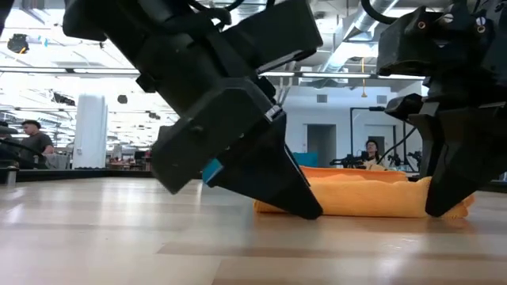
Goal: Roll microfiber towels into tight, uniform cylinder then place into a basket
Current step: Roll the orange microfiber towel
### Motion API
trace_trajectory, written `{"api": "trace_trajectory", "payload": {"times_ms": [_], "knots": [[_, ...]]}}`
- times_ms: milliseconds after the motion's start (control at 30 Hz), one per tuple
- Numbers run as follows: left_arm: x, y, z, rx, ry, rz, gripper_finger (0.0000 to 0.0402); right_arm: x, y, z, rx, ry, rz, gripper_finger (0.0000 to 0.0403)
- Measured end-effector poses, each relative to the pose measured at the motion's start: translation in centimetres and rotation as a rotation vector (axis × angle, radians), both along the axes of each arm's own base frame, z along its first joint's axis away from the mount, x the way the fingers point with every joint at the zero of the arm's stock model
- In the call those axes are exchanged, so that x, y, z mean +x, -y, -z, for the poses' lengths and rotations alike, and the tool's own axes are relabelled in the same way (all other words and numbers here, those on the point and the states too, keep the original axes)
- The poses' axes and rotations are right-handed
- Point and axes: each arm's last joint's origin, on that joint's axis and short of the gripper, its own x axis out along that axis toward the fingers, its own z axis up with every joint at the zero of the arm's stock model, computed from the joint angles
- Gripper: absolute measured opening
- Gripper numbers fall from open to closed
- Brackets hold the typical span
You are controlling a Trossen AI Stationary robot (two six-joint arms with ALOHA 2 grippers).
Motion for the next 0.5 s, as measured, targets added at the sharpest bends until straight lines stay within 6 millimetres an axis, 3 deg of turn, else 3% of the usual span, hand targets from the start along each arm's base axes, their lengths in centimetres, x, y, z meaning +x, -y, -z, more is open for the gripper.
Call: {"api": "trace_trajectory", "payload": {"times_ms": [167,433,500], "knots": [[0.0,-1.1,0.3,-0.056,-0.028,-0.109,0.0144,0.0,0.0,0.0,0.018,-0.019,-0.016,0.0030],[0.8,-2.5,0.4,-0.409,-0.148,-0.042,0.0017,0.0,-0.6,-0.1,0.133,-0.069,-0.074,0.0025],[1.0,-2.3,0.3,-0.520,-0.169,-0.024,0.0010,0.1,-1.0,-0.2,0.186,-0.070,-0.124,0.0028]]}}
